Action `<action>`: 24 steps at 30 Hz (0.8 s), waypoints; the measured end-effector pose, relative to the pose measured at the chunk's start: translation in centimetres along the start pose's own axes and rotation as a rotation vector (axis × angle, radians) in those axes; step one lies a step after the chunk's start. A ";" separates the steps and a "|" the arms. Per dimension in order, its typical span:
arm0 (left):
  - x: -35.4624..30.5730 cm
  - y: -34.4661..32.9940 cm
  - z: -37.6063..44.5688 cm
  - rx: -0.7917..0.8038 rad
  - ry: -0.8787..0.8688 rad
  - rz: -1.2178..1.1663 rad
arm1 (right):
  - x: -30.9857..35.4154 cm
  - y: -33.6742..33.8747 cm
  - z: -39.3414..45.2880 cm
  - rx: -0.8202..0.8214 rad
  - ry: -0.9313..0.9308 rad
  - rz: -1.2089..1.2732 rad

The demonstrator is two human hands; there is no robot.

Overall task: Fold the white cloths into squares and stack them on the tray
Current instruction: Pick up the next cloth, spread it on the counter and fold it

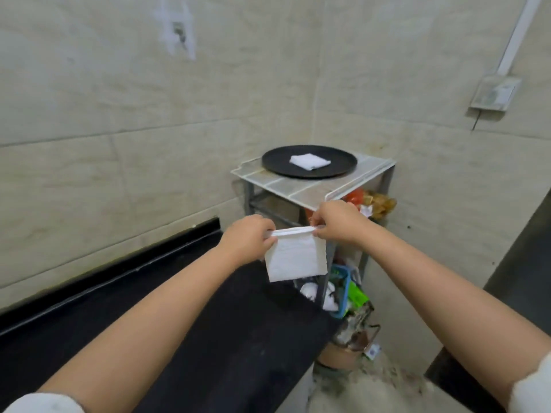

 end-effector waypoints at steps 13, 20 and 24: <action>-1.5 9.9 24.8 -0.178 0.164 -0.179 | -17.3 13.0 18.5 -0.096 0.108 0.255; -1.0 11.3 35.8 -0.358 0.381 -0.166 | -24.0 16.0 29.7 -0.191 0.203 0.293; -0.5 10.8 40.6 -0.543 0.448 -0.188 | -27.0 16.2 35.1 -0.411 0.362 0.321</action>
Point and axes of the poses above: each hand's wrist, its own z-axis towards the middle knuckle, its own y-axis out of the back of the hand, x = y × z, the point moved 4 cm from there along z, towards the middle knuckle, and after that the axes turned 15 degrees about x, right-handed, at the moved point
